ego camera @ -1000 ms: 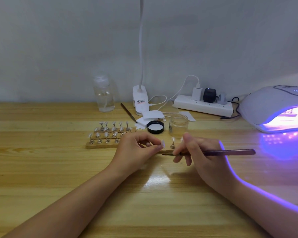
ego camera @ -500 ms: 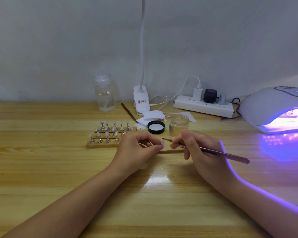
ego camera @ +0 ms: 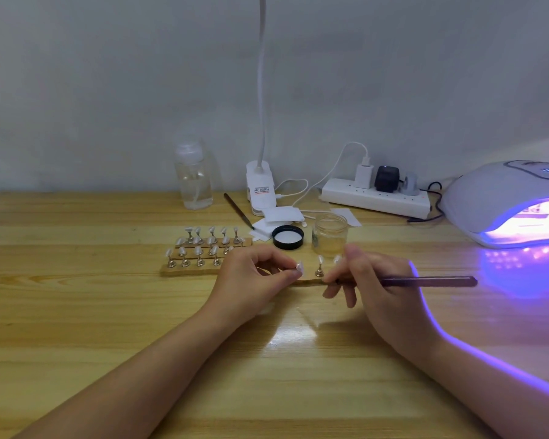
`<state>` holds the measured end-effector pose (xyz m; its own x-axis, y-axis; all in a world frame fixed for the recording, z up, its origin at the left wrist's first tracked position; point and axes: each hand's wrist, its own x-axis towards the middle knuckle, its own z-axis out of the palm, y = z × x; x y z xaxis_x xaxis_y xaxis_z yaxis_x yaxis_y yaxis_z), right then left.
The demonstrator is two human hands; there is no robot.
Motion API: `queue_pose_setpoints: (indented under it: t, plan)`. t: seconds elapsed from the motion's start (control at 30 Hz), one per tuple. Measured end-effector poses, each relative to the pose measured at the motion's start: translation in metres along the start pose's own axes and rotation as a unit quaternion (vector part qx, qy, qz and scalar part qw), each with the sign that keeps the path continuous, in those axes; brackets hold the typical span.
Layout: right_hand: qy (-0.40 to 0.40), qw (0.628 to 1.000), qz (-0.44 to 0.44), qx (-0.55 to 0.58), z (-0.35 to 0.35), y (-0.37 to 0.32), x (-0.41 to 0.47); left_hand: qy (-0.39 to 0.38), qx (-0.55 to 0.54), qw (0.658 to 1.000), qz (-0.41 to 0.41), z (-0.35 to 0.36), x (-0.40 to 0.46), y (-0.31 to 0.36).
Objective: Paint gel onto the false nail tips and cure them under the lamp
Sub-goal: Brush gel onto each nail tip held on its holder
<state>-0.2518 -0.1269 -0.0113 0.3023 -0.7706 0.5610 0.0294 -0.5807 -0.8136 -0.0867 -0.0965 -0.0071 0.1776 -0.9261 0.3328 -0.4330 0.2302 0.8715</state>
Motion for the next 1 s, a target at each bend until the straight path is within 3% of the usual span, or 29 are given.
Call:
queue_pose_setpoints:
  t: [0.1, 0.27, 0.43, 0.6, 0.73, 0.9, 1.0]
  plan:
    - [0.020, 1.000, 0.002, -0.023, -0.0003, -0.0001, 0.0028, -0.001, -0.001, 1.000, 0.000, 0.0004, 0.0006, -0.0003]
    - [-0.010, 1.000, 0.003, 0.010, 0.0002, -0.0005, 0.0000, 0.004, -0.006, 1.000, -0.003, 0.0005, 0.0008, -0.0013]
    - [0.026, 0.999, 0.006, -0.017, 0.0000, -0.0009, 0.0032, 0.008, -0.002, 1.000, -0.002, 0.0012, 0.0013, -0.0021]
    - [-0.032, 0.999, 0.006, 0.001, 0.0008, -0.0012, 0.0003, 0.012, -0.007, 1.000, 0.000, 0.0009, 0.0012, -0.0029]
    - [0.013, 1.000, -0.003, -0.019, -0.0014, 0.0003, 0.0023, 0.010, -0.023, 1.000, 0.001, 0.0004, 0.0011, -0.0011]
    - [-0.006, 0.998, -0.021, -0.059, 0.0006, -0.0007, 0.0036, 0.013, -0.023, 0.999, 0.021, -0.0002, -0.0003, -0.0006]
    - [-0.001, 1.000, 0.005, -0.017, 0.0007, 0.0002, 0.0011, 0.015, -0.022, 0.999, 0.026, -0.0001, 0.0004, -0.0009]
